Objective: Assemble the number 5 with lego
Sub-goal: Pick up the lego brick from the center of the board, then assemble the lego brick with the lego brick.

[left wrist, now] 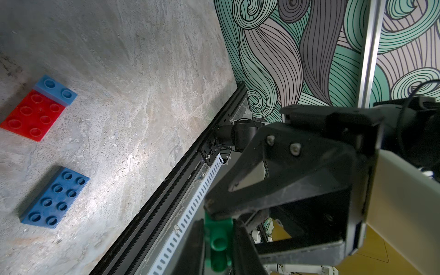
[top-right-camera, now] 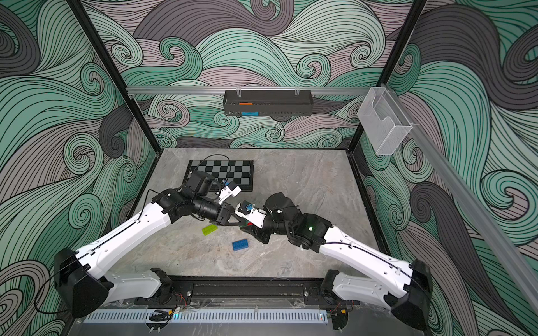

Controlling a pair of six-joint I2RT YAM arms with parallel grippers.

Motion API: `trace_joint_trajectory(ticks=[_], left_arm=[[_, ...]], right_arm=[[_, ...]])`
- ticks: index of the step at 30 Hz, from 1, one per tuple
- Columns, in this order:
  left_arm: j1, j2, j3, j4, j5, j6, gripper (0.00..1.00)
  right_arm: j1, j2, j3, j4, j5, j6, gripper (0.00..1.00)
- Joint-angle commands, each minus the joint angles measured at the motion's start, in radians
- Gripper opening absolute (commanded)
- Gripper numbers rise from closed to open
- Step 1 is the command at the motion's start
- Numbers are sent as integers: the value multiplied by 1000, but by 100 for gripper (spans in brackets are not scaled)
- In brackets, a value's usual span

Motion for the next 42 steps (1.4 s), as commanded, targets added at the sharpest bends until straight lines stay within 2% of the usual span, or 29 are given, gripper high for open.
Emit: trace_joint_trajectory(ticks=[1, 6, 12, 18, 21, 26, 35, 42], left_arm=[[-18, -16, 2, 26, 32, 10, 11], [-16, -16, 4, 16, -6, 7, 7], [36, 8, 7, -97, -128, 2, 3], [135, -13, -55, -231, -399, -92, 2], [186, -46, -123, -239, -479, -162, 3], [205, -93, -222, -231, -631, -291, 3], [227, -44, -287, -201, -775, -417, 3], [270, 52, -288, -173, -783, -448, 2]], right_arm=[[6, 11, 28, 14, 9, 18, 42], [1, 24, 40, -6, 27, 46, 54], [-57, 41, 46, -48, 14, 127, 57], [-99, 96, 61, -130, 52, 245, 57], [-105, 121, 45, -133, 83, 302, 57], [-111, 170, 16, -134, 116, 382, 56], [-122, 191, -20, -135, 107, 403, 56], [-133, 204, -30, -124, 93, 407, 56]])
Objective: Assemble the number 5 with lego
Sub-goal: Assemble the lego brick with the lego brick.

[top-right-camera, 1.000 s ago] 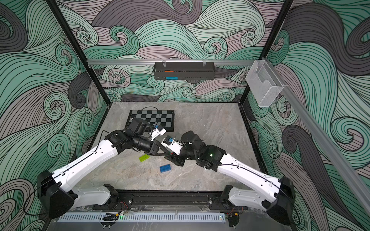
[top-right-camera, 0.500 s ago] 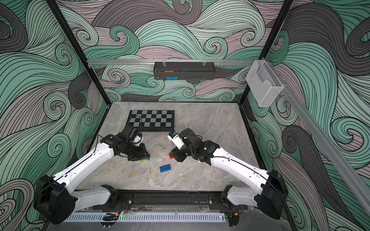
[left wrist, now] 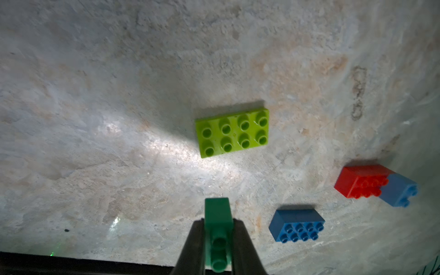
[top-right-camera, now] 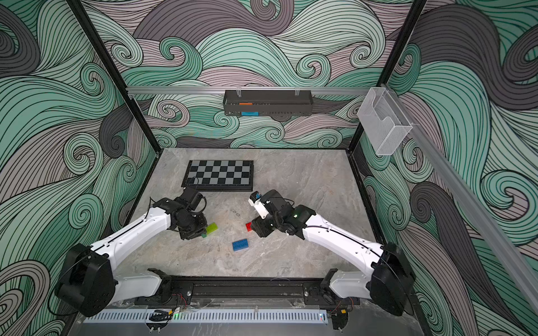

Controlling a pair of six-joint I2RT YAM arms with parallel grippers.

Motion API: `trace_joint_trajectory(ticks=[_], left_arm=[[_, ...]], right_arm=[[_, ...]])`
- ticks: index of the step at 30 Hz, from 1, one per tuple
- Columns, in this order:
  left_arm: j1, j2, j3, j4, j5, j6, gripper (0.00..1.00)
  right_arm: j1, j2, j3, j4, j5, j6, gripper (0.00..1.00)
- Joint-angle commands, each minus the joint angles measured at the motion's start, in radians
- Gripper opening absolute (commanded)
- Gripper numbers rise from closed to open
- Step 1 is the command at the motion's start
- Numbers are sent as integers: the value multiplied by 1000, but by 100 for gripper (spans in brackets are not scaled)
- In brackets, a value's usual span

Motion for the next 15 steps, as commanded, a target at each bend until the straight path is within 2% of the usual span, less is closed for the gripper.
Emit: trace_joint_trajectory(ticks=[1, 15], left_arm=[[28, 31, -2, 27, -18, -32, 2], [84, 153, 1, 93, 46, -28, 2]], right_arm=[[-8, 12, -15, 4, -6, 13, 56], [-28, 32, -22, 16, -18, 15, 55]])
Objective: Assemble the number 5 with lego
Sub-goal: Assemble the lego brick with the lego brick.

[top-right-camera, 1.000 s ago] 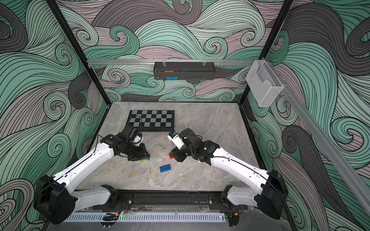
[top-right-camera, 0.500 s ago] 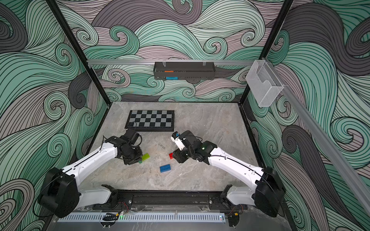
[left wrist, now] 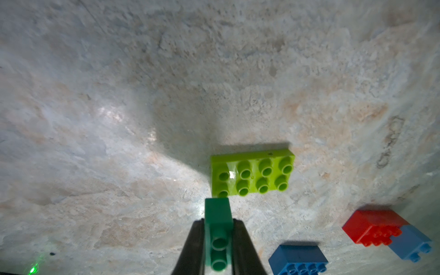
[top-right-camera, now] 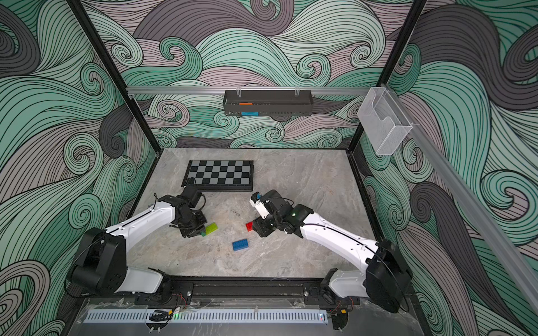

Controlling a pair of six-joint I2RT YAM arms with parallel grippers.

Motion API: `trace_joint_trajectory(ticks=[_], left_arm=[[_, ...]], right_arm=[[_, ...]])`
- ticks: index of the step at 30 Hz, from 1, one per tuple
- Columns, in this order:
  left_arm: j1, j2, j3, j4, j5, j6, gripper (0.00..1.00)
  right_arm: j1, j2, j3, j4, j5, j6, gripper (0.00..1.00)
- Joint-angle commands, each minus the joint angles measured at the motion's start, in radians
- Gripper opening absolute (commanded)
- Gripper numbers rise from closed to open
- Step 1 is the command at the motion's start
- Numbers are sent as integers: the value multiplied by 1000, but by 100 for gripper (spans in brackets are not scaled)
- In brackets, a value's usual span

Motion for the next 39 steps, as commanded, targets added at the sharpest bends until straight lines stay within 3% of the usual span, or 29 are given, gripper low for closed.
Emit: trace_joint_trajectory(ticks=[1, 15, 30, 39], left_arm=[[10, 35, 5, 21, 18, -5, 2], [24, 100, 21, 20, -8, 33, 0], [29, 39, 65, -52, -46, 90, 0], [30, 77, 90, -55, -52, 126, 0]], right_arm=[[-8, 3, -12, 12, -12, 10, 55], [-24, -9, -20, 10, -21, 9, 55], [-24, -4, -21, 18, -25, 21, 55], [-24, -5, -24, 22, -29, 24, 54]])
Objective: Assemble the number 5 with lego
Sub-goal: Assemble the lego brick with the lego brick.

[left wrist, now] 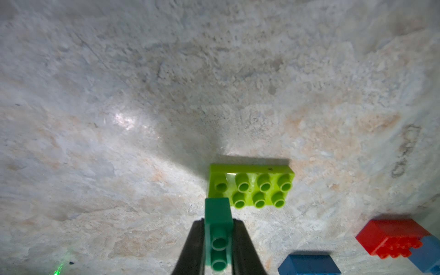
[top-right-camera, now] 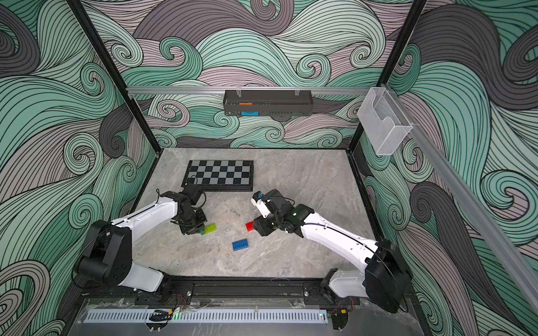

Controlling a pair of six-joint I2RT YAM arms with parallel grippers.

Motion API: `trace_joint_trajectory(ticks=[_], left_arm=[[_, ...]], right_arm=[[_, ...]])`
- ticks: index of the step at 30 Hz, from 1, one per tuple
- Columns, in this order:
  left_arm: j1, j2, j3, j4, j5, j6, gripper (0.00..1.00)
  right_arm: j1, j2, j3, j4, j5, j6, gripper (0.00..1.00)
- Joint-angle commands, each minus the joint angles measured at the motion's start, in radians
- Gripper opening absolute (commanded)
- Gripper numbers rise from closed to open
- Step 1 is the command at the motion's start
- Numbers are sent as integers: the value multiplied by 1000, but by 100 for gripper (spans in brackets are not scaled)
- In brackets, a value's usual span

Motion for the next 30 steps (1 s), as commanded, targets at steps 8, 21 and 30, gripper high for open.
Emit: trace_joint_trajectory(ticks=[8, 21, 30], left_arm=[[9, 63, 35, -14, -21, 52, 0], [9, 119, 35, -23, -66, 100, 0], [3, 124, 14, -20, -64, 102, 0]], right_arm=[[-7, -12, -18, 8, -19, 8, 54], [-9, -19, -21, 26, -37, -4, 54], [-13, -6, -11, 34, -36, -8, 54]])
